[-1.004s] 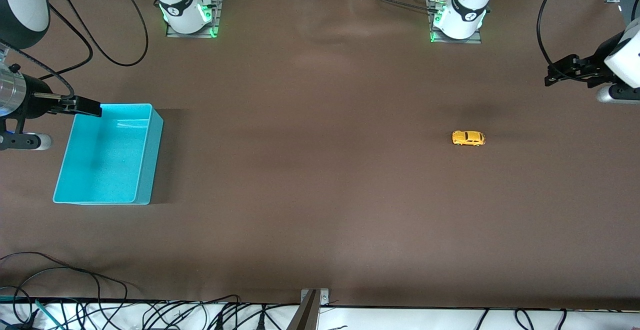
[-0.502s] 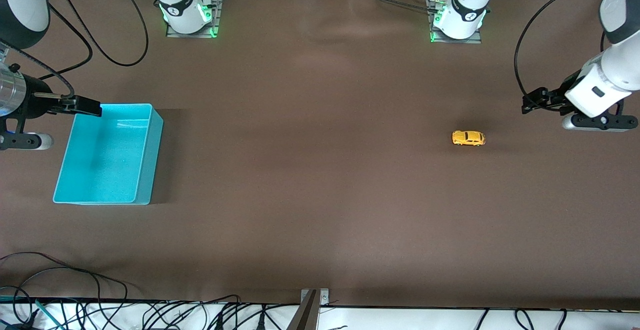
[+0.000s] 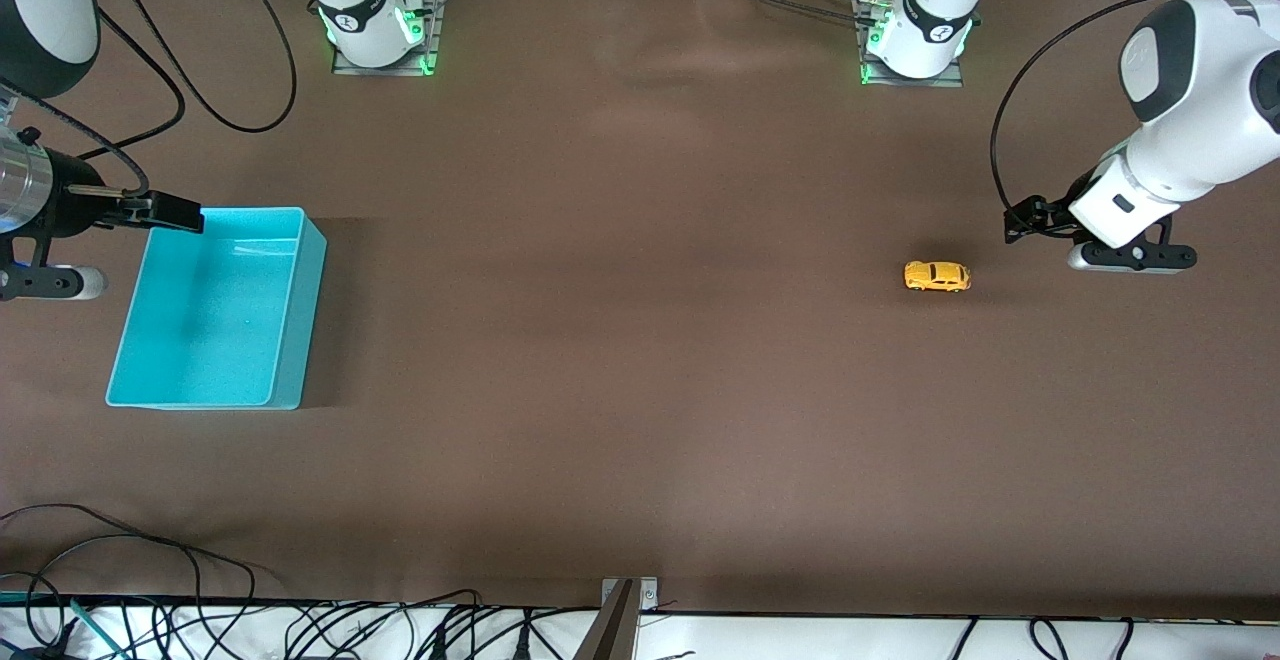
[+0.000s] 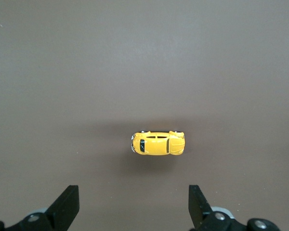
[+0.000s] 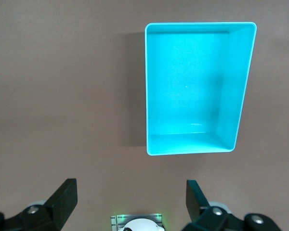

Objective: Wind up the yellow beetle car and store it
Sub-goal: 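Move the left gripper over the yellow beetle car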

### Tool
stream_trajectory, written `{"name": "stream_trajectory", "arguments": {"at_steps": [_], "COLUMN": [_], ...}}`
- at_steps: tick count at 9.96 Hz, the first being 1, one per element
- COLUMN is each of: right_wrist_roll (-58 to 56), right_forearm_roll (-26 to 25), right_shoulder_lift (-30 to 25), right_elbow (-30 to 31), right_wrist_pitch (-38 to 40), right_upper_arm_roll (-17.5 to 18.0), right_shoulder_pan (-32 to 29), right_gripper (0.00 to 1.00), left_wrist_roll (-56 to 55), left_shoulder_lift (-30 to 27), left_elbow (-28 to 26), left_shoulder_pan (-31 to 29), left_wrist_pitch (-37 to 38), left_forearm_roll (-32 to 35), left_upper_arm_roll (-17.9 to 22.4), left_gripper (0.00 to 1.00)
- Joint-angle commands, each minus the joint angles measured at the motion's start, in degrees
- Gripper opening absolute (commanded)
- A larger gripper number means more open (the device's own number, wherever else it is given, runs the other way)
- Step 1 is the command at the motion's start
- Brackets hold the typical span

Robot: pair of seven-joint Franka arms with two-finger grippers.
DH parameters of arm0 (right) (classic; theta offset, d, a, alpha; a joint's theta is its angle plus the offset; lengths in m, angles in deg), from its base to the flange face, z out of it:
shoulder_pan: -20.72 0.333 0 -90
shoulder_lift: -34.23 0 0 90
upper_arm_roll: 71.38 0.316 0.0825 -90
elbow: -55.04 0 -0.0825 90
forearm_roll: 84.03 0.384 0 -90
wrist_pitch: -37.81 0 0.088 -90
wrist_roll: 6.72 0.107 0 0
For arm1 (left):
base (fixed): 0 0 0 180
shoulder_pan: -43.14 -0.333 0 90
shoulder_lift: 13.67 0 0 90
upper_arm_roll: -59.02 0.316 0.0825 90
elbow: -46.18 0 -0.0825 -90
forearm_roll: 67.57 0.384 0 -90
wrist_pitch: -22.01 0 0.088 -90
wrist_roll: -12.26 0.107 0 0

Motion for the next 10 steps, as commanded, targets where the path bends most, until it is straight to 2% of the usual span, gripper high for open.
{"name": "stream_trajectory", "arguments": {"at_steps": [1,3,6,10], "right_wrist_roll": [-1.4,-1.4,-1.4,-1.4], "right_forearm_roll": [-0.53,-0.53,-0.53,-0.53], "right_shoulder_lift": [-1.47,-1.47,-1.47,-1.47], "right_elbow": [1.67,1.67,1.75,1.75], "right_wrist_pitch": [-0.14,-0.14,-0.05,0.04], "right_upper_arm_roll": [0.21,0.12,0.12,0.12], "right_shoulder_pan": [-0.26,-0.26,-0.26,-0.26], "right_gripper": [1.0,1.0,1.0,1.0], "left_wrist_roll": [0.1,0.36,3.68,23.52], "left_shoulder_lift": [0.73,1.09,2.58,4.6], "left_elbow": [-3.05,-8.32,-13.07,-14.4], "left_shoulder_pan": [-0.2,-0.2,0.67,0.68], "left_wrist_pitch": [-4.41,-11.53,-15.6,-18.42], "left_forearm_roll": [0.66,0.48,0.48,0.48], "left_upper_arm_roll": [-0.33,-0.33,-0.5,-0.41], "left_gripper": [1.0,1.0,1.0,0.99]}}
